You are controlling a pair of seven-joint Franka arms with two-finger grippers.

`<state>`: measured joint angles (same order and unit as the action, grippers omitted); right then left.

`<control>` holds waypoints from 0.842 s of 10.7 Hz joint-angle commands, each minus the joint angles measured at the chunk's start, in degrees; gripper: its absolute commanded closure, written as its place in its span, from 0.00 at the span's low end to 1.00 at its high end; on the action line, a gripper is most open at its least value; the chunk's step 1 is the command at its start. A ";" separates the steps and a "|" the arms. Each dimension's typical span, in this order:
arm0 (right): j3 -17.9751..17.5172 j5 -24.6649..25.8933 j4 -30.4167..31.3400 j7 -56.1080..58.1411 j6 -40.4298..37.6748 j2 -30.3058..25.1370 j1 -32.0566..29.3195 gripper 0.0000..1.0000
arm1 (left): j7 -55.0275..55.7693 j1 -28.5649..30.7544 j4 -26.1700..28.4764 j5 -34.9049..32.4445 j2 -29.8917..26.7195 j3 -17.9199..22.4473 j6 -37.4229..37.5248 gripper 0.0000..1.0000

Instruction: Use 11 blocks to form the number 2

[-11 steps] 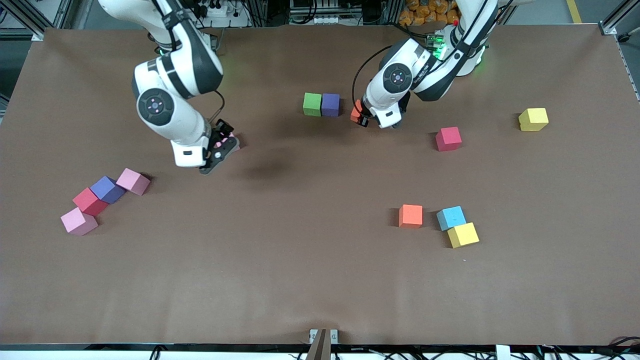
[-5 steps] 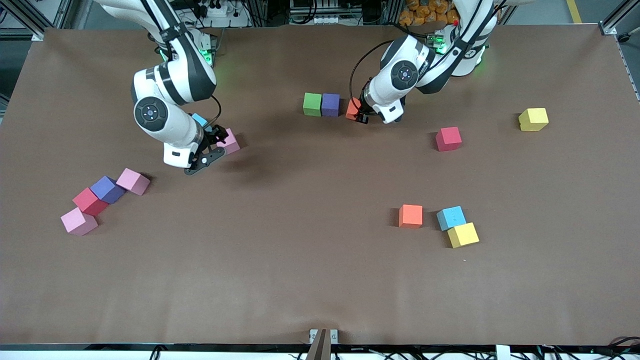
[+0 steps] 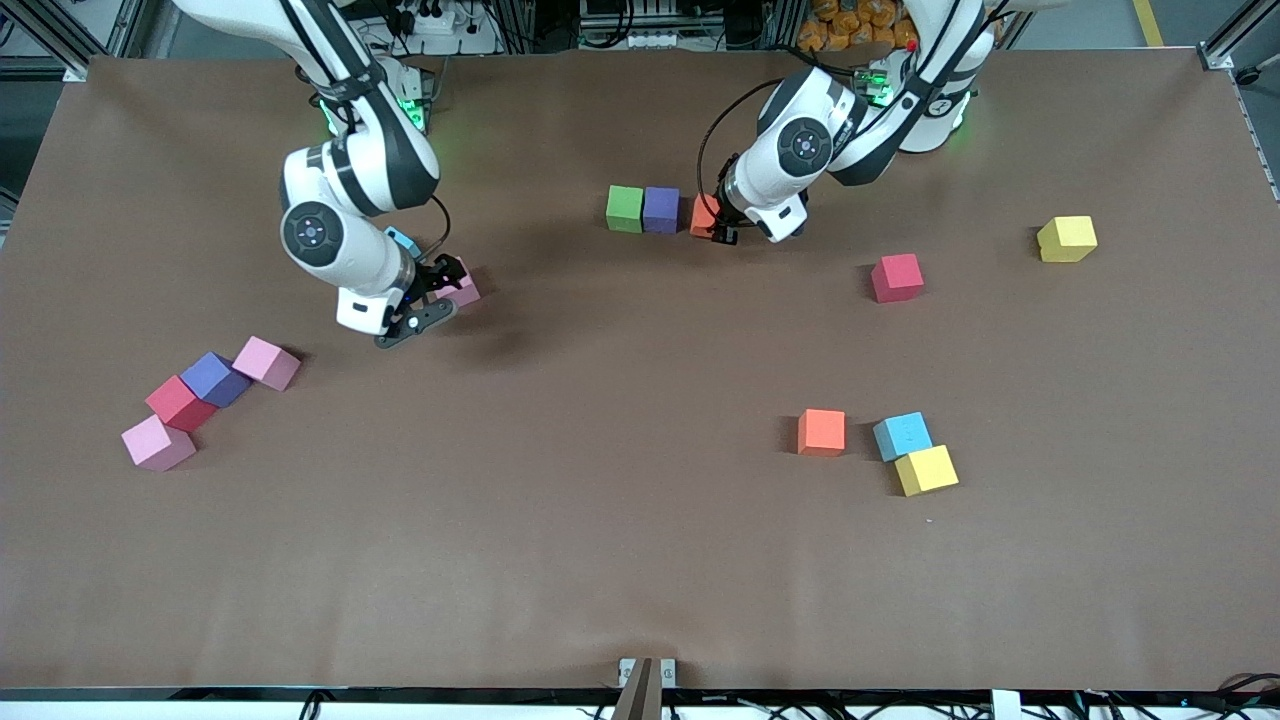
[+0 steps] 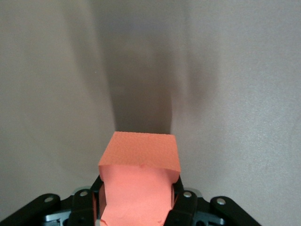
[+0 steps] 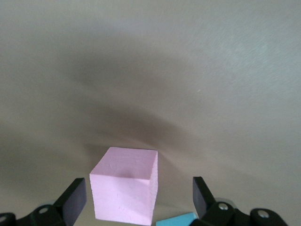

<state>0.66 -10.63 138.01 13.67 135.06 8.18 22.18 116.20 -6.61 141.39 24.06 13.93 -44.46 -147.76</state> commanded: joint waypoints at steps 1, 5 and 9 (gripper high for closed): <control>-2.84 -3.16 4.80 -0.67 7.03 0.34 -0.65 0.00 | 1.49 -1.29 0.90 1.78 -1.27 -0.27 -0.68 0.67; -3.65 -5.26 7.18 -0.67 10.39 1.49 -0.48 0.00 | 2.28 -3.32 0.90 1.69 -0.40 -0.19 -1.12 0.67; -4.36 -5.46 8.60 -0.58 13.21 2.28 -0.30 0.00 | 2.19 -3.67 0.90 1.51 0.92 -0.01 -3.32 0.67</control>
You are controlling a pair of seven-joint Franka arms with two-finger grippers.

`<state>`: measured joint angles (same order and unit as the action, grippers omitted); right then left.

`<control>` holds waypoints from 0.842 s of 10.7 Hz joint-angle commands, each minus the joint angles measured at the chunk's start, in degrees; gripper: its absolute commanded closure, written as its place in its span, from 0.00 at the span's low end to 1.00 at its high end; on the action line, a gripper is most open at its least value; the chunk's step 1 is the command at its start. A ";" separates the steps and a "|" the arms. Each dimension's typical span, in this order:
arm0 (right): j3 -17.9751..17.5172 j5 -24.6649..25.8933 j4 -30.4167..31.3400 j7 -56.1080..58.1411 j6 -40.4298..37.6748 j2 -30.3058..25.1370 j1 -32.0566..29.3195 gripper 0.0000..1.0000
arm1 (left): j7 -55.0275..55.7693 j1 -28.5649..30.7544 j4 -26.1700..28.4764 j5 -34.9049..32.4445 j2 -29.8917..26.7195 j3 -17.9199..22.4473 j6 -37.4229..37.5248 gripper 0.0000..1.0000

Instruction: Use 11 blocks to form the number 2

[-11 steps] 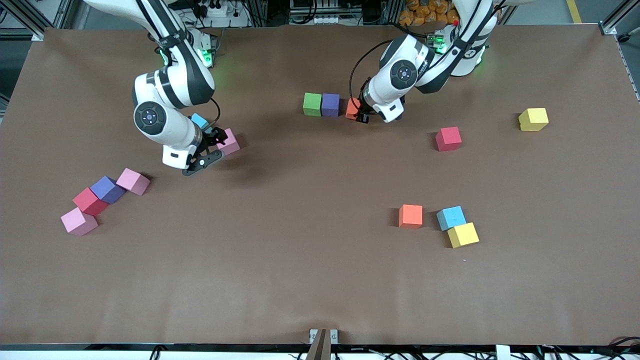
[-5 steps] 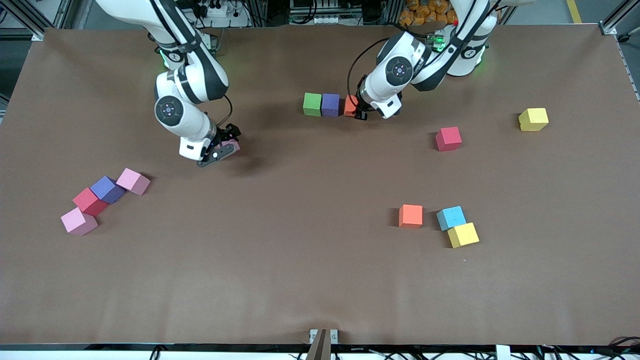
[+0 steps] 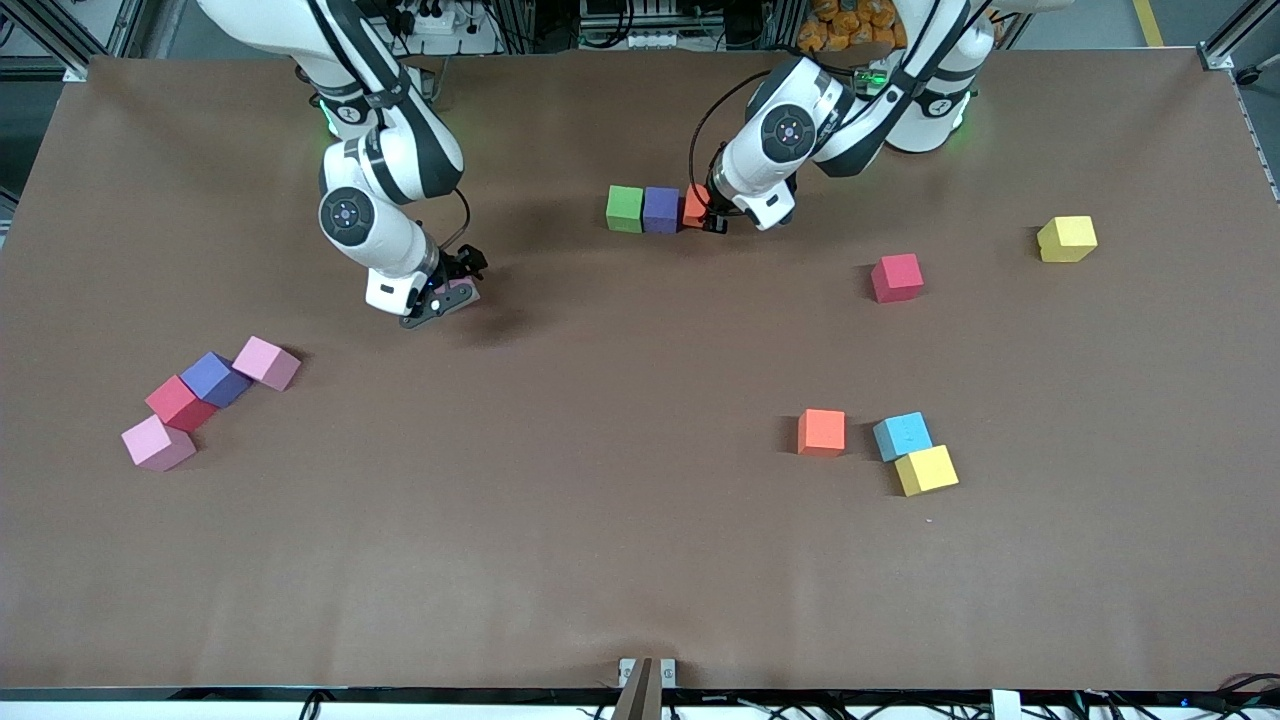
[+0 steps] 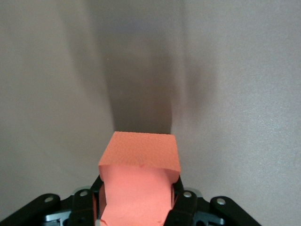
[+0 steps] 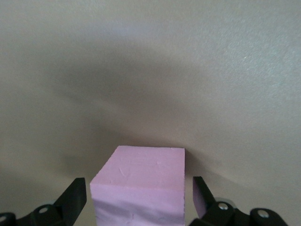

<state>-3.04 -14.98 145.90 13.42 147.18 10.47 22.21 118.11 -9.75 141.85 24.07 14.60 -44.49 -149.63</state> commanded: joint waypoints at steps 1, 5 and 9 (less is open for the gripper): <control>-0.65 -1.11 0.70 -0.32 1.09 0.08 -0.24 0.17 | 0.27 -0.45 0.36 1.50 0.34 0.01 -1.54 0.66; -0.74 -1.02 -0.35 -0.15 1.00 -0.01 -0.06 0.76 | 0.27 -0.54 0.27 1.33 1.04 0.37 -1.71 0.65; -0.65 -1.11 -7.36 -0.49 1.00 0.25 1.43 0.79 | 0.27 -1.77 -0.25 1.15 1.92 1.86 -1.71 0.65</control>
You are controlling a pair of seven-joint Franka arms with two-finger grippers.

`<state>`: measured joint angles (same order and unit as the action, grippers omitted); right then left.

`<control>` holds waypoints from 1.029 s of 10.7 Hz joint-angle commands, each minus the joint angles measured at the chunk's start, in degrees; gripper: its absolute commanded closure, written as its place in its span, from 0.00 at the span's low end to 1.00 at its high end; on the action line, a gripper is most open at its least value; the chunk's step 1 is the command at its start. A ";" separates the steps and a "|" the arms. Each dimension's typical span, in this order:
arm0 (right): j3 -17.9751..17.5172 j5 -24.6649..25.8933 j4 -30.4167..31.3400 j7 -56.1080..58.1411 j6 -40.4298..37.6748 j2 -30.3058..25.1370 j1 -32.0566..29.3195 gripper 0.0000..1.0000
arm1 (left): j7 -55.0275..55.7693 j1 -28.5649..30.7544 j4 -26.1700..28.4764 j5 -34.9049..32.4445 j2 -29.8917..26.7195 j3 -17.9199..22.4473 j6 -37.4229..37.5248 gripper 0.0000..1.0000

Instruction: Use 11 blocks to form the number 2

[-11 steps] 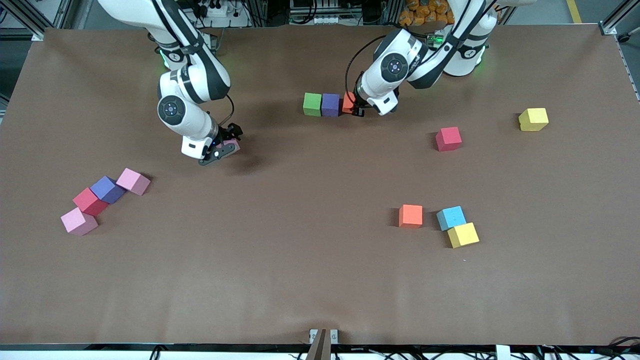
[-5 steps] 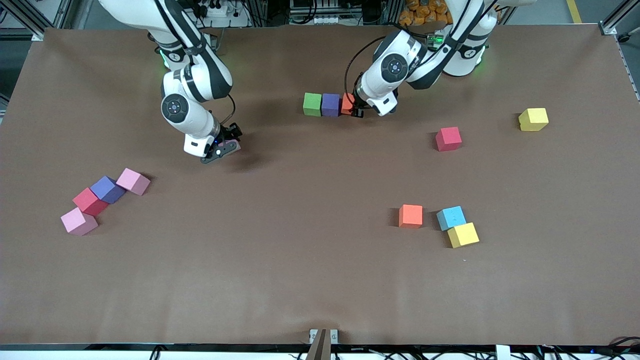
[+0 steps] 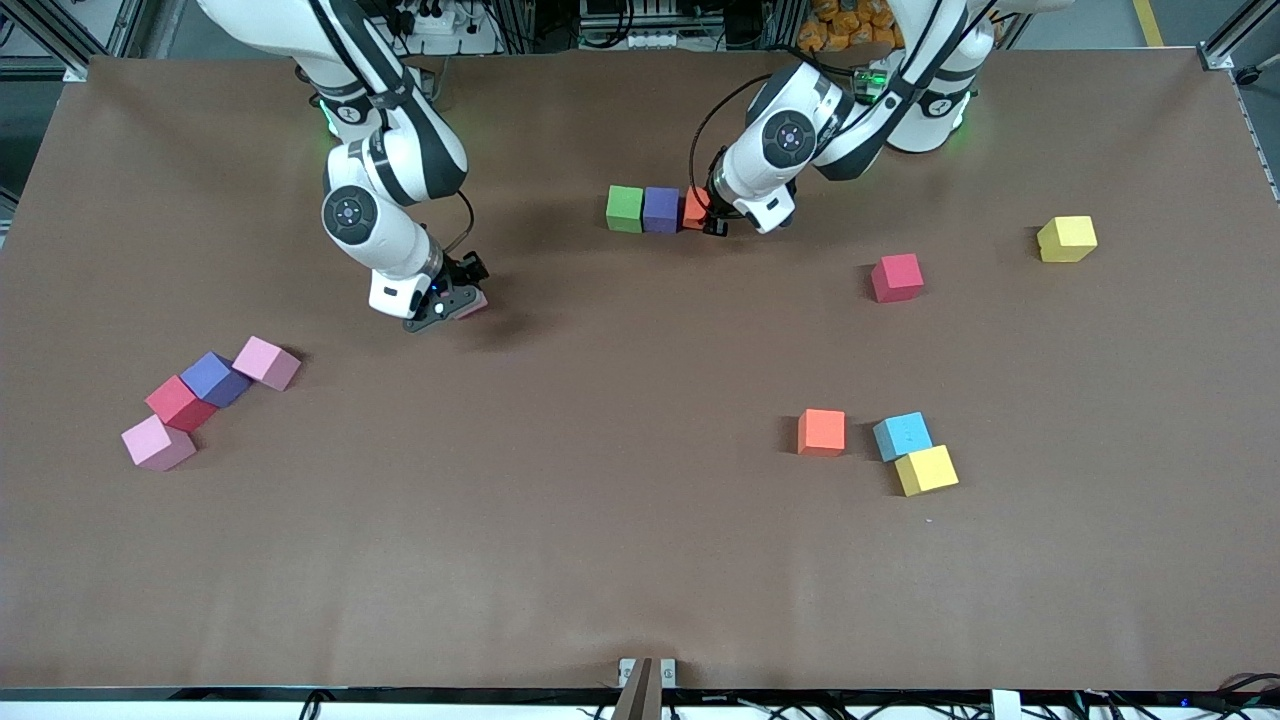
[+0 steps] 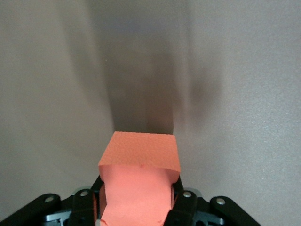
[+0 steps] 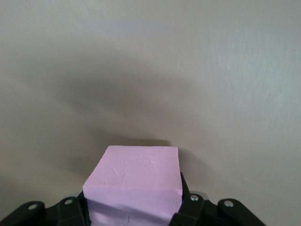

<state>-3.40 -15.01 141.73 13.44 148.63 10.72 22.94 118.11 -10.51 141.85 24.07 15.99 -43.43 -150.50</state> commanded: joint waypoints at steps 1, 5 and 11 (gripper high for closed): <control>-0.29 -1.16 -5.47 -1.65 -0.44 1.23 0.87 0.79 | 0.27 -1.35 -0.26 1.06 0.71 0.89 -0.85 0.64; -0.20 -1.16 -13.30 -13.93 -0.97 5.01 6.39 0.79 | 0.27 -2.67 -0.61 1.06 1.06 1.94 -0.85 0.61; 0.32 -0.55 -22.98 -32.14 -1.84 11.34 13.96 0.80 | 0.10 -2.67 -1.49 0.98 1.76 1.95 -0.85 0.60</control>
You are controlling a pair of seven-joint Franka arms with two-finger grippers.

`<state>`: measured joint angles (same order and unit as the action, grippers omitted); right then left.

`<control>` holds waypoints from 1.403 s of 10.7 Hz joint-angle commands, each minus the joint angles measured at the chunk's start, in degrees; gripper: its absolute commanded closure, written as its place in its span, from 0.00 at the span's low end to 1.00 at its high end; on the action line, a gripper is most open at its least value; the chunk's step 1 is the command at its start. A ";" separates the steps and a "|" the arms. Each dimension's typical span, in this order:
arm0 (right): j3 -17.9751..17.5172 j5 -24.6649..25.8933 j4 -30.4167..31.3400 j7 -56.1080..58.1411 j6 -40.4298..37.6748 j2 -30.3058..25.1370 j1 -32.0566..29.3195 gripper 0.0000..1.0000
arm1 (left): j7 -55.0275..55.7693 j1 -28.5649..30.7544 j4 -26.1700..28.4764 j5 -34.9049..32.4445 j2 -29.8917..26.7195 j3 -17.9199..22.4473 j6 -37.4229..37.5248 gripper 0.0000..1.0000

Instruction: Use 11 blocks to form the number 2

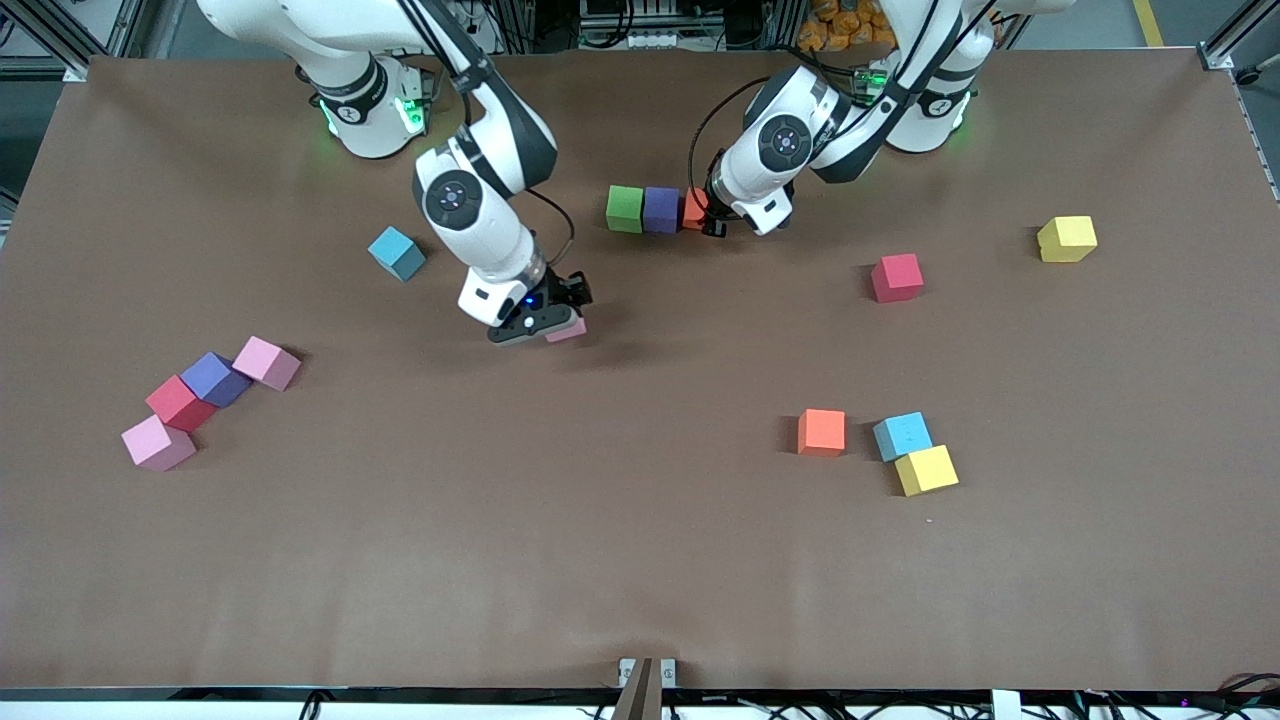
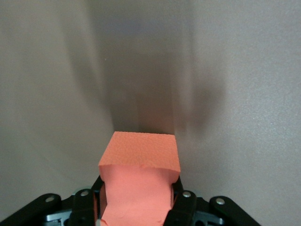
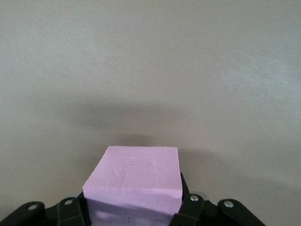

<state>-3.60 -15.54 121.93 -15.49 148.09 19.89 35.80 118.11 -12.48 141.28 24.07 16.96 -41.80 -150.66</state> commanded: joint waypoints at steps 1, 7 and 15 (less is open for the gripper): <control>0.70 0.07 -4.14 -4.45 -2.87 2.25 1.63 0.80 | 0.10 -0.71 -1.01 0.98 0.88 0.32 -0.69 0.60; 3.51 8.86 -10.73 -20.69 -7.08 2.43 5.68 0.80 | -0.52 -0.62 -1.79 0.89 1.93 1.72 -0.69 0.56; 3.34 8.87 -27.09 -28.72 -23.38 11.39 7.88 0.82 | -0.34 -1.94 -2.41 0.45 2.72 2.34 -0.69 0.56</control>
<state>-0.88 -7.74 96.44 -42.50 123.97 30.33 42.87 118.11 -13.44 139.26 24.07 18.84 -40.01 -150.69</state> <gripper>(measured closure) 0.361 0.467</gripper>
